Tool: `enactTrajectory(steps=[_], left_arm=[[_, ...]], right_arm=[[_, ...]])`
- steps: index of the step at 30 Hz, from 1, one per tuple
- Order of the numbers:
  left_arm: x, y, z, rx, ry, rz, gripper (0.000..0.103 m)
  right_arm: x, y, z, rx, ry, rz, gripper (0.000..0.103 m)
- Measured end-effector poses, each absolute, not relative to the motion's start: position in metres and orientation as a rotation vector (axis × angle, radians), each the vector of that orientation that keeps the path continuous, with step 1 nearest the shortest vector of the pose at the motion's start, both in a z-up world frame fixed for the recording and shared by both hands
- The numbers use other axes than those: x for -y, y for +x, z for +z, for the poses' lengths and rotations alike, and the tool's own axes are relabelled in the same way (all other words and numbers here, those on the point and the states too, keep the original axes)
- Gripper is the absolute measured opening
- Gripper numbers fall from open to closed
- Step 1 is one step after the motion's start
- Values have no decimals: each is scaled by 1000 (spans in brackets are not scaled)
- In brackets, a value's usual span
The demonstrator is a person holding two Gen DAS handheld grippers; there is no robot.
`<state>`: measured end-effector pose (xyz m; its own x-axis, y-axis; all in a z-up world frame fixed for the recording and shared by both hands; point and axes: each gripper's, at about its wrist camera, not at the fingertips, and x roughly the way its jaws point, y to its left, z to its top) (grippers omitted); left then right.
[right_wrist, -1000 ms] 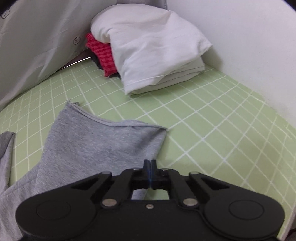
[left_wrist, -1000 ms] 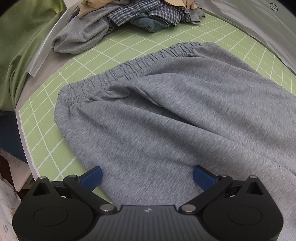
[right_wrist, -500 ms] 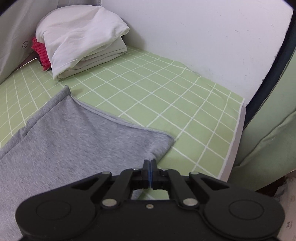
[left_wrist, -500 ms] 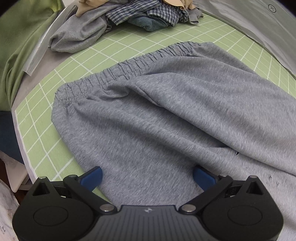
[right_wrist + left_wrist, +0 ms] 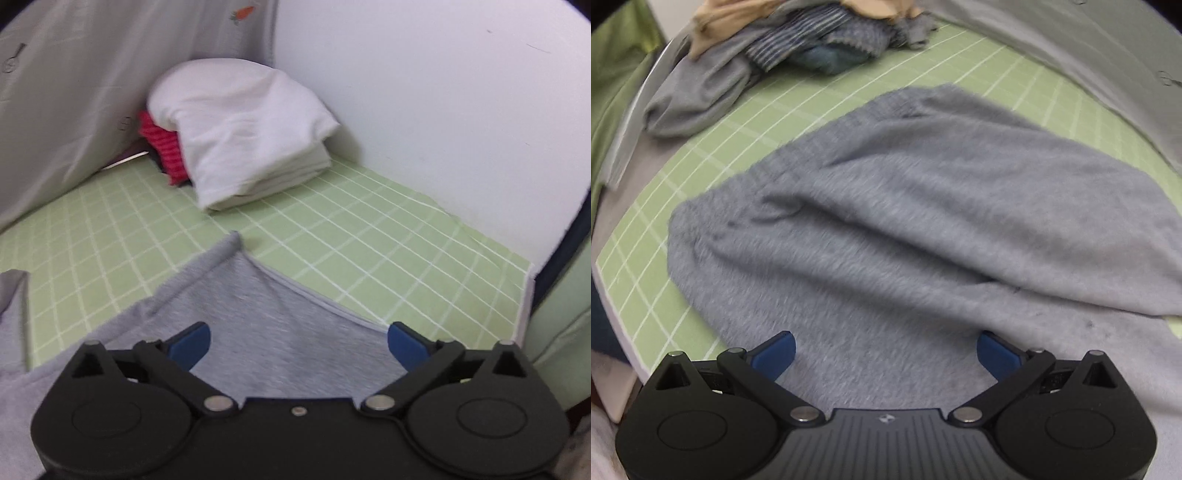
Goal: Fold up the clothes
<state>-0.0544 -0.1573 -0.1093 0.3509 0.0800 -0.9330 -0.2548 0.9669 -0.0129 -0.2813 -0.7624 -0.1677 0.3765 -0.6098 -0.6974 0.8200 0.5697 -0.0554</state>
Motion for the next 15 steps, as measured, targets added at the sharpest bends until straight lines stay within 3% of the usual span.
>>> enactTrajectory(steps=[9, 15], left_arm=[[146, -10, -98, -1159, -102, 178, 103], [142, 12, -119, -1204, -90, 165, 103]], right_arm=[[695, -192, -163, -706, 377, -682, 103], [654, -129, -176, -807, 380, -482, 103]])
